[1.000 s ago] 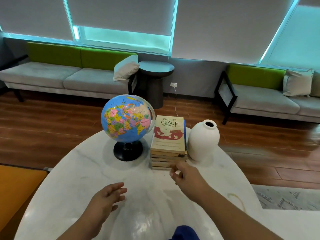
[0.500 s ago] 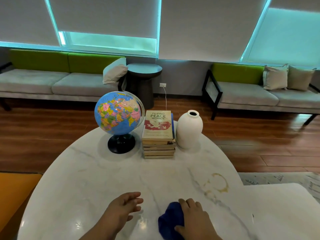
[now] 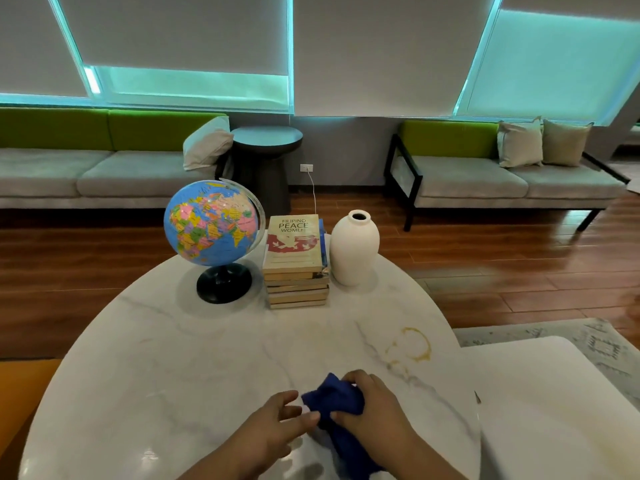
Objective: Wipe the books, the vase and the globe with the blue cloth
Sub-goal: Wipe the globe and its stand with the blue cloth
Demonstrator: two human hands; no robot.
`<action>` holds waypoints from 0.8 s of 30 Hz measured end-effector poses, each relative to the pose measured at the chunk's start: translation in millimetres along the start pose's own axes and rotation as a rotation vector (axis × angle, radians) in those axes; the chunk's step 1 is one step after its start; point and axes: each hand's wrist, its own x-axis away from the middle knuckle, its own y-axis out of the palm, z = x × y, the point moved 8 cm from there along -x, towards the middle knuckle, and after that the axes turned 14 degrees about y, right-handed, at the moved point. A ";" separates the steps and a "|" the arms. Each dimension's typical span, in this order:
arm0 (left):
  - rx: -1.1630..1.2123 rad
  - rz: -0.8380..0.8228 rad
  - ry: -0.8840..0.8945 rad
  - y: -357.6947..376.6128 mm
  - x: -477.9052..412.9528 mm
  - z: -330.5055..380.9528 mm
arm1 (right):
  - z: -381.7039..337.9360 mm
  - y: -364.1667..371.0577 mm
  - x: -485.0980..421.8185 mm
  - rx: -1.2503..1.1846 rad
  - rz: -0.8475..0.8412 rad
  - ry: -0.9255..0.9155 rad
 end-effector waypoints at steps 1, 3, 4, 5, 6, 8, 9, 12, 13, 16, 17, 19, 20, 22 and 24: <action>0.029 0.002 -0.018 8.7 -1.1 2.9 | -2.0 -3.0 2.4 -0.012 -0.009 -0.021; 0.101 0.021 -0.058 16.1 -0.9 4.8 | -11.0 -0.1 6.1 -0.016 -0.048 -0.051; 0.141 0.027 -0.076 24.0 -2.0 6.6 | -10.9 -1.9 7.3 -0.013 -0.070 -0.062; 0.180 0.031 -0.090 30.9 -2.7 8.6 | -10.3 -3.3 8.4 -0.011 -0.094 -0.068; 0.204 0.038 -0.093 37.7 -3.7 11.3 | -9.0 -6.5 9.3 -0.012 -0.115 -0.077; 0.200 0.070 -0.073 44.6 -6.4 14.7 | -5.8 -12.5 10.4 -0.017 -0.135 -0.098; 0.184 0.103 -0.057 45.0 -7.9 15.9 | -2.9 -15.3 10.7 -0.023 -0.141 -0.104; 0.147 0.194 0.006 47.0 -12.6 21.2 | 11.2 -27.0 9.7 -0.043 -0.159 -0.095; 0.132 0.203 0.027 48.9 -12.8 23.5 | 15.9 -30.5 8.9 -0.046 -0.163 -0.089; 0.098 0.202 0.093 60.4 -12.5 31.4 | 28.6 -41.0 10.0 -0.076 -0.188 -0.086; 0.099 0.199 0.115 65.2 -12.1 34.1 | 32.5 -44.3 10.8 -0.099 -0.193 -0.090; 0.112 0.192 0.143 73.2 -11.0 37.7 | 39.2 -50.2 12.5 -0.148 -0.192 -0.097; 0.118 0.188 0.152 78.9 -11.1 39.3 | 43.3 -53.6 13.1 -0.163 -0.195 -0.101; 0.121 0.175 0.160 87.7 -11.5 42.4 | 48.5 -56.5 12.9 -0.180 -0.221 -0.100; 0.117 0.163 0.165 96.2 -13.4 45.5 | 52.1 -58.7 11.9 -0.208 -0.250 -0.105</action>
